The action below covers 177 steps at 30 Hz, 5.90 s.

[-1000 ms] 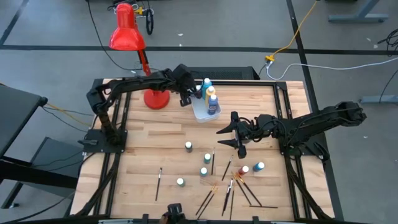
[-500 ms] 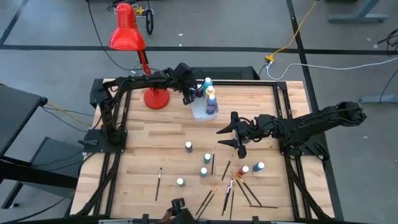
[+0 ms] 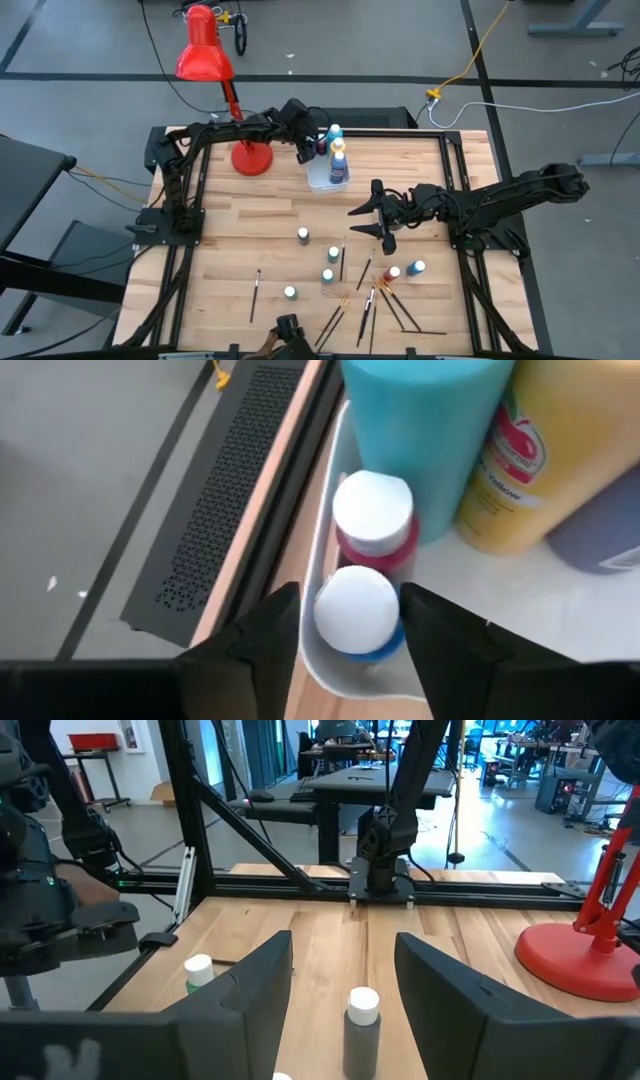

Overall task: Pick & Place Paint Supplies
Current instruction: Put the small blue paint bottle into the white bin, then put the small black paint bottle into the white bin

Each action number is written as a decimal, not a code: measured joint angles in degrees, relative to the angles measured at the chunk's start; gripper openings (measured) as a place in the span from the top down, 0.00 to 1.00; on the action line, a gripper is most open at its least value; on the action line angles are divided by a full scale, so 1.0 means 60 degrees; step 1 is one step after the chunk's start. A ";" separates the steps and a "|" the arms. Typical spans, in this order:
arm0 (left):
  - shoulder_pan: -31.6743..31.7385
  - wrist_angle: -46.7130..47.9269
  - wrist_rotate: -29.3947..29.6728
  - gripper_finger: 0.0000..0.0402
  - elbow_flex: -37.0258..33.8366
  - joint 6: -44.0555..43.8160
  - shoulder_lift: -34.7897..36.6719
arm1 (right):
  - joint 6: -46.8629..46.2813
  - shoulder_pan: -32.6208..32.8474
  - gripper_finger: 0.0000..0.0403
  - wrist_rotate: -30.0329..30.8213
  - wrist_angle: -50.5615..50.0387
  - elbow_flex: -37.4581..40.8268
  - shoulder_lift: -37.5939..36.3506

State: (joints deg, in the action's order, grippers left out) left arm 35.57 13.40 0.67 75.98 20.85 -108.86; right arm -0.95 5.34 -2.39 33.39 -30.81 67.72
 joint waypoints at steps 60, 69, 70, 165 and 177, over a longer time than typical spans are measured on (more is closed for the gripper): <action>-0.5905 -0.3172 -0.1305 0.49 -0.5895 -0.2114 0.4197 | 0.0000 0.0000 0.56 -0.0004 -0.0506 0.0000 0.0000; -0.5850 -0.3636 -0.1300 0.49 -0.6174 -0.2691 0.4200 | 0.0000 0.0000 0.56 -0.0004 -0.0486 0.0000 0.0000; -0.5850 -0.3683 -0.1298 0.49 -0.6169 -0.2787 0.4200 | 0.0000 0.0000 0.56 -0.0004 -0.0487 0.0000 0.0000; -0.1206 -0.4972 0.0062 0.59 -0.3387 -0.2653 0.1381 | 0.0317 0.0000 0.56 0.0000 -0.0349 0.0000 -0.0004; -0.1058 -0.5209 -0.0094 0.59 -0.3319 -0.2656 0.0439 | 0.0240 0.0000 0.56 0.0000 -0.0179 0.0003 -0.0004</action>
State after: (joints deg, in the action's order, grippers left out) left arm 29.22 -17.86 0.11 56.07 4.91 -106.22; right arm 0.49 5.34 -2.39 32.31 -30.79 67.70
